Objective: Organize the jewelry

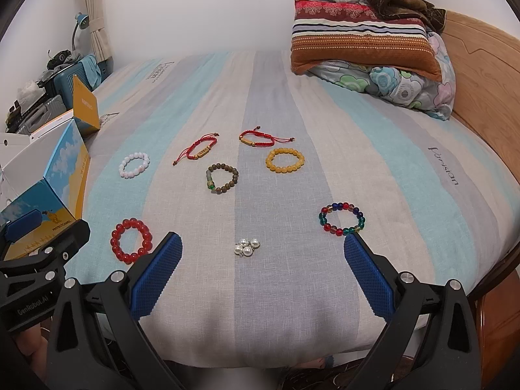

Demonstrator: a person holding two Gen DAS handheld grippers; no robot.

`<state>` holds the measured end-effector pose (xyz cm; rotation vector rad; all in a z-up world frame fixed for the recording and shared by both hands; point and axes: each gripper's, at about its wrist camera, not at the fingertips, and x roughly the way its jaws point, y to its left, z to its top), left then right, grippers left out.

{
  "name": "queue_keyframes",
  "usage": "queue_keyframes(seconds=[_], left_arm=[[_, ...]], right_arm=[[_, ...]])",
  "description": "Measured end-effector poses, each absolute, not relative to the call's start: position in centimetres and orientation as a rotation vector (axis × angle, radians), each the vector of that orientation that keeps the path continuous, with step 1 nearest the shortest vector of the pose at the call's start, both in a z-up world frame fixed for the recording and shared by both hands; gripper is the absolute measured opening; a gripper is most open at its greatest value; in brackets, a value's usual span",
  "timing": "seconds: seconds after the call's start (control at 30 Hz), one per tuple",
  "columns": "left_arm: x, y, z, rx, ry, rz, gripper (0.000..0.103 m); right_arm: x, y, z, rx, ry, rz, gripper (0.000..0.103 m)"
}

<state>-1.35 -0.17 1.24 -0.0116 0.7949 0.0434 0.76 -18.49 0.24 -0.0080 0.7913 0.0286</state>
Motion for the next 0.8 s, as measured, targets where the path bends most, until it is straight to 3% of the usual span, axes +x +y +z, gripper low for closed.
queue_keyframes(seconds=[0.8], left_arm=[[-1.38, -0.50, 1.44, -0.005, 0.792, 0.038, 0.098]], right_arm=[[0.67, -18.49, 0.37, -0.008, 0.787, 0.034, 0.096]])
